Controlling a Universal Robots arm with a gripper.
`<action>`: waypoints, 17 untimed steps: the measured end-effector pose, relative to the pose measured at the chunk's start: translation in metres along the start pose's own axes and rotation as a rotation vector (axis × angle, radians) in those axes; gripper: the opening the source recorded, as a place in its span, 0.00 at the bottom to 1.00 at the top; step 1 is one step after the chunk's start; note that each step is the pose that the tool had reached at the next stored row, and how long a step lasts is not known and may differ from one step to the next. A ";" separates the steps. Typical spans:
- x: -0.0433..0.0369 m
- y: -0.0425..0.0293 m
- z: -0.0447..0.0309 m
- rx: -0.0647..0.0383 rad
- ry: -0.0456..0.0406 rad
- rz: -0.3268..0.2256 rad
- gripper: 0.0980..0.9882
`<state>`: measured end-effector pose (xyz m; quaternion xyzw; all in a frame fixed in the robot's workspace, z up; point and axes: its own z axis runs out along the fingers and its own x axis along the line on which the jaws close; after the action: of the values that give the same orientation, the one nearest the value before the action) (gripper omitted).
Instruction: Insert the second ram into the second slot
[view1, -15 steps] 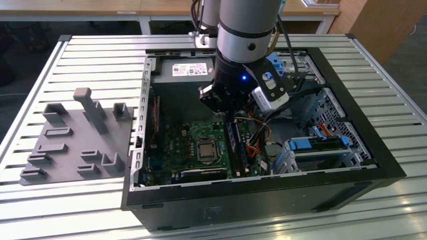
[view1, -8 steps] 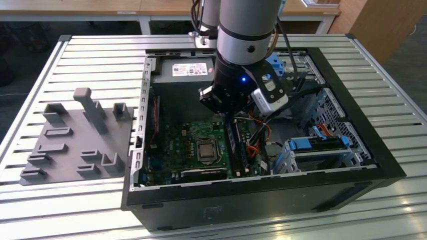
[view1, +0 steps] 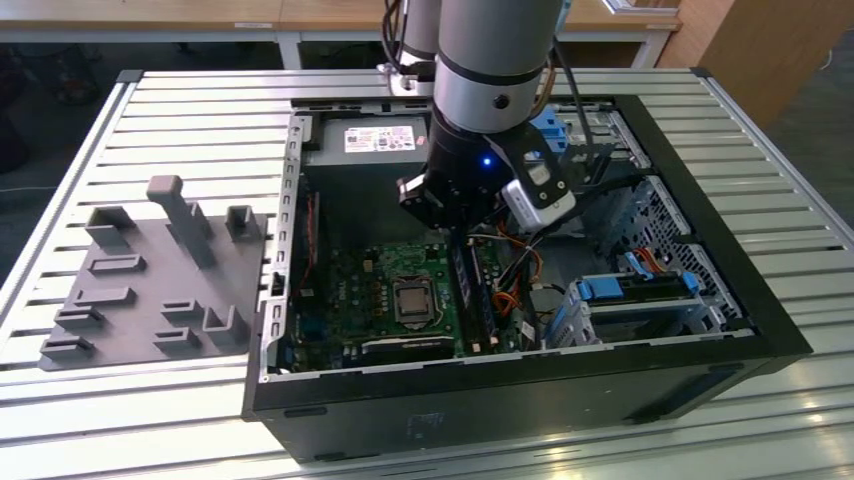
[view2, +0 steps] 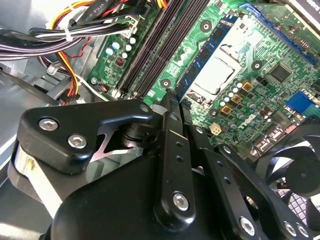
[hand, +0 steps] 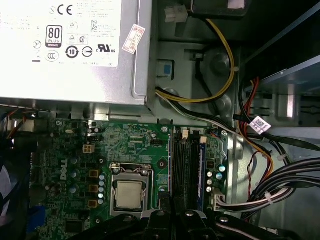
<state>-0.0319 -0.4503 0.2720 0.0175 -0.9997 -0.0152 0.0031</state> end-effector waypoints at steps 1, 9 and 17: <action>0.0000 0.0000 0.0004 0.000 0.0000 0.000 0.04; 0.0000 -0.0001 0.0029 0.000 0.0000 0.000 0.04; 0.0000 -0.0002 0.0060 0.000 0.0000 0.000 0.04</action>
<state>-0.0319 -0.4503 0.2661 0.0175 -0.9997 -0.0152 0.0031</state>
